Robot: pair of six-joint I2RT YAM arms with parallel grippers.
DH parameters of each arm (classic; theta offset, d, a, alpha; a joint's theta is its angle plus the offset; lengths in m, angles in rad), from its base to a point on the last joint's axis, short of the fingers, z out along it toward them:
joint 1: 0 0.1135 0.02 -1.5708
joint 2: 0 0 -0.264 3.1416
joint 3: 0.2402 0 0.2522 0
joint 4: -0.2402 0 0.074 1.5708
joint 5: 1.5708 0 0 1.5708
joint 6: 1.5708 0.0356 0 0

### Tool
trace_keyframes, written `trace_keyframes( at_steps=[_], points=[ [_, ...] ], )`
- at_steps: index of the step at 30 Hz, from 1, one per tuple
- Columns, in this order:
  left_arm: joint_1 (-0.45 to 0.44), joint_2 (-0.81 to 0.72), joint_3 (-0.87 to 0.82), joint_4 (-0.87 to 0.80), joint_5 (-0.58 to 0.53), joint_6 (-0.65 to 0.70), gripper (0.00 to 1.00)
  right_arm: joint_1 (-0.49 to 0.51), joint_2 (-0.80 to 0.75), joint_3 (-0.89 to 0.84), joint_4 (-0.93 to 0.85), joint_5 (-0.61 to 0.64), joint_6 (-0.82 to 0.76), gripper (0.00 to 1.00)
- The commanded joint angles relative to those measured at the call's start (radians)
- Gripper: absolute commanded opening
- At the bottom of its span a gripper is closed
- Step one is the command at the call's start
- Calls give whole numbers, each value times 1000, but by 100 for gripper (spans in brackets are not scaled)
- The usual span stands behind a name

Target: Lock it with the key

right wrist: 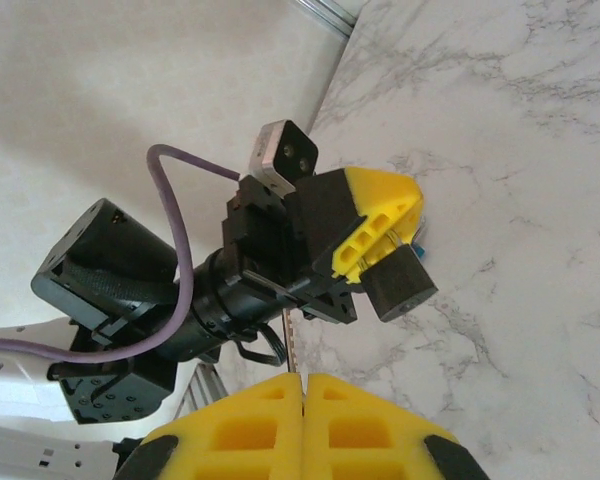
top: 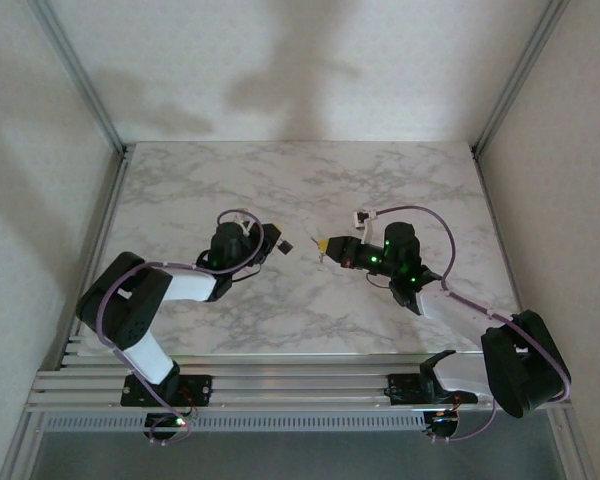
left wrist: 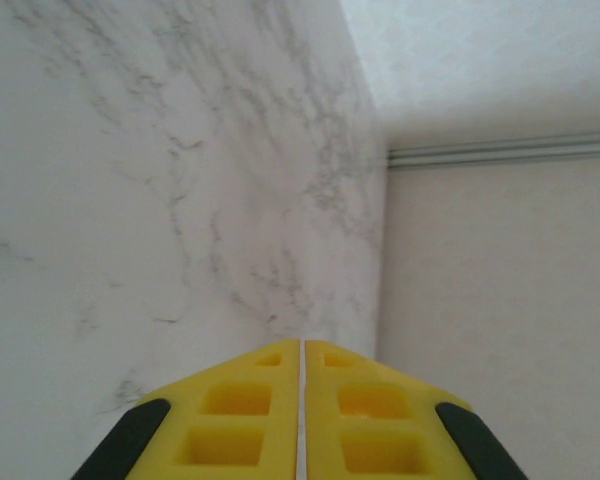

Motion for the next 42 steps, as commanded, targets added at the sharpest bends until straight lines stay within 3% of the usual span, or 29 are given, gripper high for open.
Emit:
trace_keyframes(
  at_steps=[1, 10, 21, 36, 42],
  points=[
    [-1, 17, 65, -120, 25, 102, 0, -7, -22, -10, 1, 14, -16, 0],
    [-33, 162, 213, -316, 60, 204, 0, -9, -11, -11, 0, 18, -13, 0],
    [-69, 235, 360, -569, -55, 305, 0, -9, -4, -7, 3, 12, -11, 0],
    [-87, 329, 467, -668, -88, 350, 0, -9, 8, -7, 14, 5, -1, 0],
    [-87, 352, 485, -675, -89, 355, 6, -8, 10, -7, 12, 7, -3, 0]
  ],
)
